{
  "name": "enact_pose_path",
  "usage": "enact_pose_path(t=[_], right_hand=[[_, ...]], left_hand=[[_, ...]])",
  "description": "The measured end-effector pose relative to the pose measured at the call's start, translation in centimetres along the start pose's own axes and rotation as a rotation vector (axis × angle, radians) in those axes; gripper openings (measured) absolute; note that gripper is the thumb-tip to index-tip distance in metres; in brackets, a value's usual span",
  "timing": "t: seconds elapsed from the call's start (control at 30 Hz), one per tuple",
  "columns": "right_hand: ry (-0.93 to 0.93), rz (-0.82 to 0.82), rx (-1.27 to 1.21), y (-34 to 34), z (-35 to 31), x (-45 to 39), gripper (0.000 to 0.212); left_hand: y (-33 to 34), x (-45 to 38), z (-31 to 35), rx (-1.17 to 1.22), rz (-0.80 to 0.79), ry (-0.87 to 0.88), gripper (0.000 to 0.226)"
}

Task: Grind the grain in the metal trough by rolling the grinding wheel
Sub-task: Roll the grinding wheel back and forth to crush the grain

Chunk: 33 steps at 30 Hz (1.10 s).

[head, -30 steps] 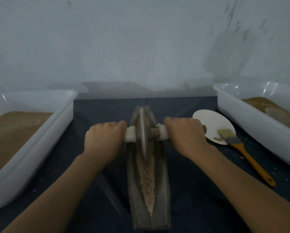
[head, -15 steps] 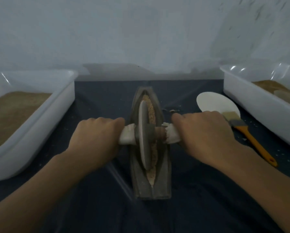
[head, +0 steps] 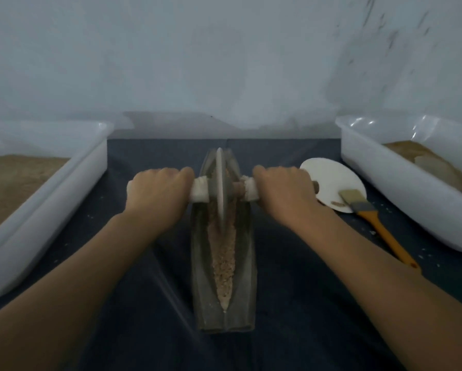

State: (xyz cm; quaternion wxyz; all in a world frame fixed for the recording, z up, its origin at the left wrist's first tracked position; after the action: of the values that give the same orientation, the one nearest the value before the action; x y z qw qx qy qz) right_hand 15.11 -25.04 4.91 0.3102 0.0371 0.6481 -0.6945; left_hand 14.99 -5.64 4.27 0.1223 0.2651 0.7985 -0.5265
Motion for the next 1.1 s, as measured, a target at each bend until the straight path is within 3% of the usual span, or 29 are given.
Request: enact_pose_path(t=[0.1,0.27,0.33,0.47,0.6,0.73,0.83,0.97,1.1], right_hand=[[-0.071,-0.024,0.032,-1.5,-0.9,2.8,0.030],[-0.102,-0.056,-0.017,-3.4,-1.6,5.2,0.050],[-0.102,-0.104,0.001,-2.6,-1.6,4.3,0.044],[-0.070,-0.058,-0.020,-0.5,-0.9,0.8,0.027],[-0.023,-0.014,-0.068,0.8,0.4,-1.6,0.024],[0.025,-0.073,-0.065,0.8,0.3,-0.4,0.023],[-0.058,-0.108,-0.092,-1.0,-0.7,2.0,0.025],[-0.175,-0.061,-0.062,-4.2,-2.4,4.6,0.044],[-0.134,-0.123,-0.061,-3.0,-2.0,3.7,0.032]], left_hand=[[-1.1,2.4,0.0,0.036,-0.042,0.057,0.035],[-3.2,5.8,0.2,0.117,-0.031,0.154,0.071],[-2.6,5.2,0.0,0.079,-0.107,0.133,0.063],[0.0,2.3,-0.1,0.037,-0.091,-0.002,0.035],[0.7,-0.7,-0.1,0.040,-0.054,-0.015,0.034],[0.3,-0.9,-0.1,0.030,-0.125,0.001,0.032],[-0.6,1.7,0.0,0.076,-0.230,0.067,0.031],[-1.7,5.1,-0.6,0.222,-0.367,0.101,0.028],[-1.8,4.9,-0.4,0.172,-0.296,0.071,0.029]])
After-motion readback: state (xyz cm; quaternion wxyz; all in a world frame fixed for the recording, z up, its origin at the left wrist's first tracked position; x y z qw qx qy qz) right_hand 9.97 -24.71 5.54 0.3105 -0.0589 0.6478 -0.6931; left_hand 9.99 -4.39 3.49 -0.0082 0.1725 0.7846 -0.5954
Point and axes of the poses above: each hand's wrist, its own x-axis away from the middle knuckle, its own y-axis out of the palm, z = x × y, the point moved 5 cm from there along -x, towards the middle knuckle, and after that the axes turned 9 degrees about -x, right-handed, at the moved point
